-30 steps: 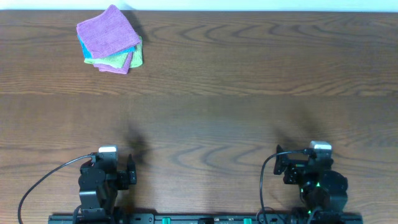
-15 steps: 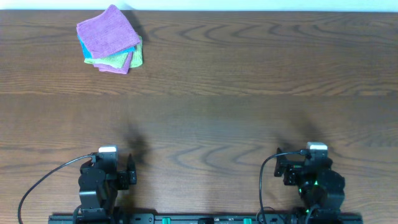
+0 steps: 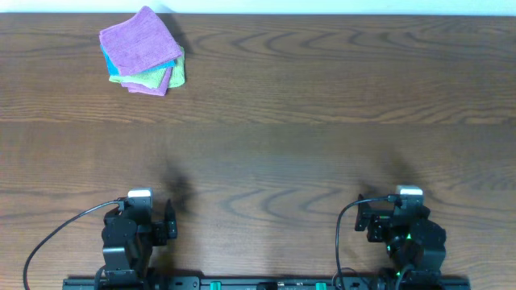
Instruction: Fold the cloth
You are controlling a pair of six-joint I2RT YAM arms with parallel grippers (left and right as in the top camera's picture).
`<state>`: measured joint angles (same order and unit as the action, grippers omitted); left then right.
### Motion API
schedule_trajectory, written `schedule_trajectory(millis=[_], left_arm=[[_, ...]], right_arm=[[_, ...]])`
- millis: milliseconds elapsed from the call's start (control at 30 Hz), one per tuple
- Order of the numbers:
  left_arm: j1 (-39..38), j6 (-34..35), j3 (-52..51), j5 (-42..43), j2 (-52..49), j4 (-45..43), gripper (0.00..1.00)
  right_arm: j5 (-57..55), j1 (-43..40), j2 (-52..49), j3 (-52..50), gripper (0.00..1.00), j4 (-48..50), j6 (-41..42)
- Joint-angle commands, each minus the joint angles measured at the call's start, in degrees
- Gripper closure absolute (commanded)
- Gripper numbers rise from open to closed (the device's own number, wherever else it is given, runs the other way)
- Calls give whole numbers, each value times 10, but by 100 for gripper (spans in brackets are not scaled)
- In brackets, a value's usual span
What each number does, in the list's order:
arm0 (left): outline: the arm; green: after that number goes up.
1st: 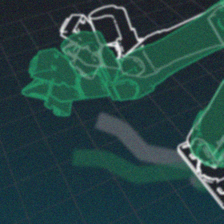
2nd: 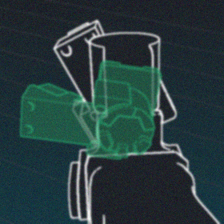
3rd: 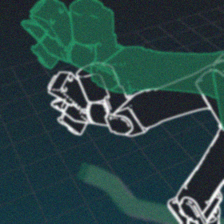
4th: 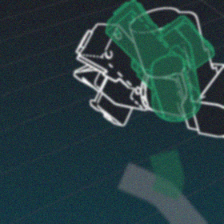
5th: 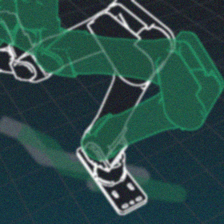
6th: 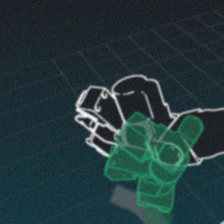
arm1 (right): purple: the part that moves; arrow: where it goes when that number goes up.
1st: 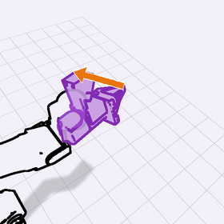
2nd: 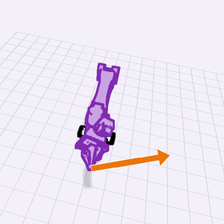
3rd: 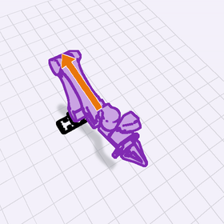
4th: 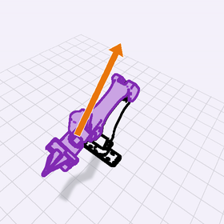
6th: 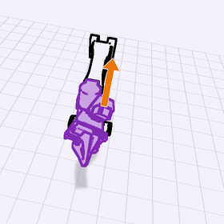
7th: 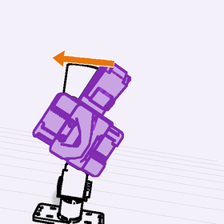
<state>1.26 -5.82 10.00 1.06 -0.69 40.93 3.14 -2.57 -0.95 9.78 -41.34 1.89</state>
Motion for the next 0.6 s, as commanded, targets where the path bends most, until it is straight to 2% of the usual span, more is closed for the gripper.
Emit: schedule_trajectory(millis=[0, 567], left_arm=[[-3, 2, -8, -4, 5, 8, 5], [-3, 2, -8, -4, 5, 8, 4]], right_arm=[[1, -5, 6, -6, 1, -7, 0], [1, -5, 6, -6, 1, -2, -1]])
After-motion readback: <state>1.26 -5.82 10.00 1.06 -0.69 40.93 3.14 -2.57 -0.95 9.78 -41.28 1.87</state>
